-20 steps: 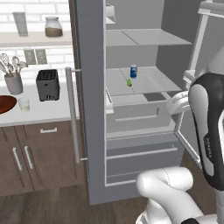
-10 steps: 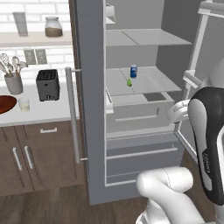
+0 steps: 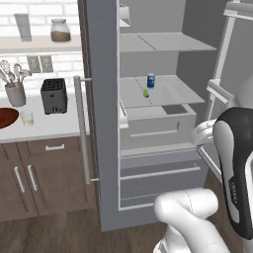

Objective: Grab a lemon wedge from the fridge and one ice cube from the ice bowl, and put them in the glass of lemonade.

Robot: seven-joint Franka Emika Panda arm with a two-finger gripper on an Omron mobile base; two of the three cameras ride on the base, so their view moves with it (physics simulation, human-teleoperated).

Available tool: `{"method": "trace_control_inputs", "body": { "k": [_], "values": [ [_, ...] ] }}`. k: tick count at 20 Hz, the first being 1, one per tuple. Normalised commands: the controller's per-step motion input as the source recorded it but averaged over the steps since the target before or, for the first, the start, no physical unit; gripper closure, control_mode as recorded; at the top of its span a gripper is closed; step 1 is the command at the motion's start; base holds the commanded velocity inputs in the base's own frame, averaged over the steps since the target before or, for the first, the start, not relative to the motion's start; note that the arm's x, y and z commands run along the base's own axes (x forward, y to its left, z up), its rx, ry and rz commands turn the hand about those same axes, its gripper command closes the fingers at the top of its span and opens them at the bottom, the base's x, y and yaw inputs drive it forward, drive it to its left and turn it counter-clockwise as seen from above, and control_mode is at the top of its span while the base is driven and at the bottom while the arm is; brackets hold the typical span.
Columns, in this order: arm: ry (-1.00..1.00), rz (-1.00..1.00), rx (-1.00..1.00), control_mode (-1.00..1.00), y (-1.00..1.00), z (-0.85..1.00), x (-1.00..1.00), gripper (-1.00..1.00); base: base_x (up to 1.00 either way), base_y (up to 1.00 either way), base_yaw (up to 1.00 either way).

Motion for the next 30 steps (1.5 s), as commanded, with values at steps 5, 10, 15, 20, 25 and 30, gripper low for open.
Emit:
{"method": "trace_control_inputs", "body": {
  "k": [5, 10, 15, 20, 25, 30],
  "values": [
    [0.00, 0.00, 0.00, 1.00, -0.04, -0.06, 0.00, -1.00, 0.36, -0.36, 0.00],
    [0.00, 0.00, 0.00, 1.00, 0.00, 0.00, 0.00, -1.00, 0.62, -0.41, -0.02],
    [0.00, 0.00, 0.00, 1.00, 0.00, 0.00, 0.00, -1.00, 0.64, 0.00, -0.06],
    [0.00, 0.00, 0.00, 1.00, 0.00, 0.00, 0.00, -1.00, 0.64, -0.10, -0.04],
    [0.00, 0.00, 0.00, 1.00, 0.00, 0.00, 0.00, -1.00, 0.79, -0.01, -0.07],
    [0.00, -0.01, 0.00, -1.00, 0.01, 0.00, 0.45, -1.00, 0.00, 0.00, 0.00]
  ]
}}
